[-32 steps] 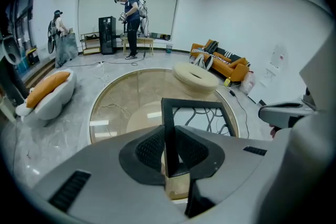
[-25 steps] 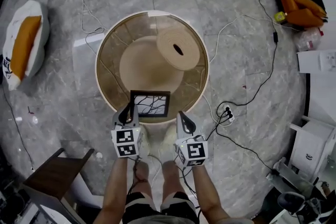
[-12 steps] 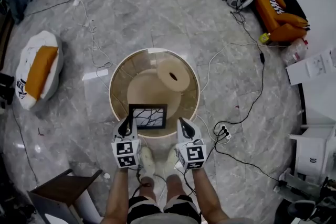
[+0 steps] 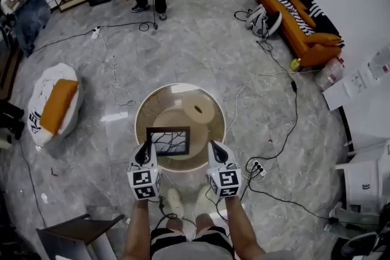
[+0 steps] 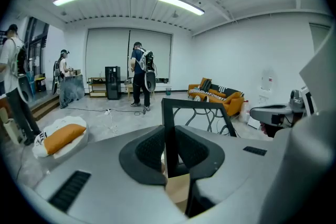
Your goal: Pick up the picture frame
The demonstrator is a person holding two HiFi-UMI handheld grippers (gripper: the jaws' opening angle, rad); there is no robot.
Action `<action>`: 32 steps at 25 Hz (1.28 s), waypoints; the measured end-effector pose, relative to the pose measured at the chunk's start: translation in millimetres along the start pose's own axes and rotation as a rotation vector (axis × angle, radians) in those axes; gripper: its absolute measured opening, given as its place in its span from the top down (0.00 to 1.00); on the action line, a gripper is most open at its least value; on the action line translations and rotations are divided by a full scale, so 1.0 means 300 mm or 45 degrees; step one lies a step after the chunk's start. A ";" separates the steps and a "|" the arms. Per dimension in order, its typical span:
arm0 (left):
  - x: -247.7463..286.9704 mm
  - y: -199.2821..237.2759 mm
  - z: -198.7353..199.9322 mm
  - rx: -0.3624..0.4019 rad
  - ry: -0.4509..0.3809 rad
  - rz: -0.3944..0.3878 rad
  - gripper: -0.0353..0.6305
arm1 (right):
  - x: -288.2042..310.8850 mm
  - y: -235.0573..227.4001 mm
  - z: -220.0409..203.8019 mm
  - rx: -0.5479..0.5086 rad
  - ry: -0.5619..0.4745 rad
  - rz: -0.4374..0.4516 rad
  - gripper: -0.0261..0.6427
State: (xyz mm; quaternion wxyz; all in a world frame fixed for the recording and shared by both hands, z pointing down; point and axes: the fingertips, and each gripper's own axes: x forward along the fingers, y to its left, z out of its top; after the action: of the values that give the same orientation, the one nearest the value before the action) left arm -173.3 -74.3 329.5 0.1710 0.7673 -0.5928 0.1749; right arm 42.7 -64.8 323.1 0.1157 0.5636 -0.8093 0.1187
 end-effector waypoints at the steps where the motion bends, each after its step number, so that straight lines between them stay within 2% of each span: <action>1: -0.021 0.001 0.029 0.003 -0.018 0.001 0.83 | -0.015 0.002 0.030 -0.003 -0.015 -0.005 0.96; 8: -0.187 -0.004 0.206 0.025 -0.135 -0.010 0.83 | -0.136 0.052 0.235 -0.026 -0.138 -0.014 0.96; 15: -0.368 -0.014 0.281 0.034 -0.222 -0.031 0.83 | -0.292 0.104 0.335 -0.051 -0.210 -0.046 0.96; 22: -0.515 -0.003 0.323 0.073 -0.287 -0.039 0.83 | -0.437 0.132 0.385 -0.051 -0.270 -0.094 0.96; 32: -0.639 0.034 0.304 0.091 -0.337 -0.050 0.83 | -0.535 0.194 0.345 -0.073 -0.266 -0.110 0.96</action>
State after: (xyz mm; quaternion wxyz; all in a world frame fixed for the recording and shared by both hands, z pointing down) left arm -222.3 43.3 159.6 0.0671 0.8007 -0.5884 0.0899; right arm 36.5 63.4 170.2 0.0518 0.6037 -0.7949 0.0309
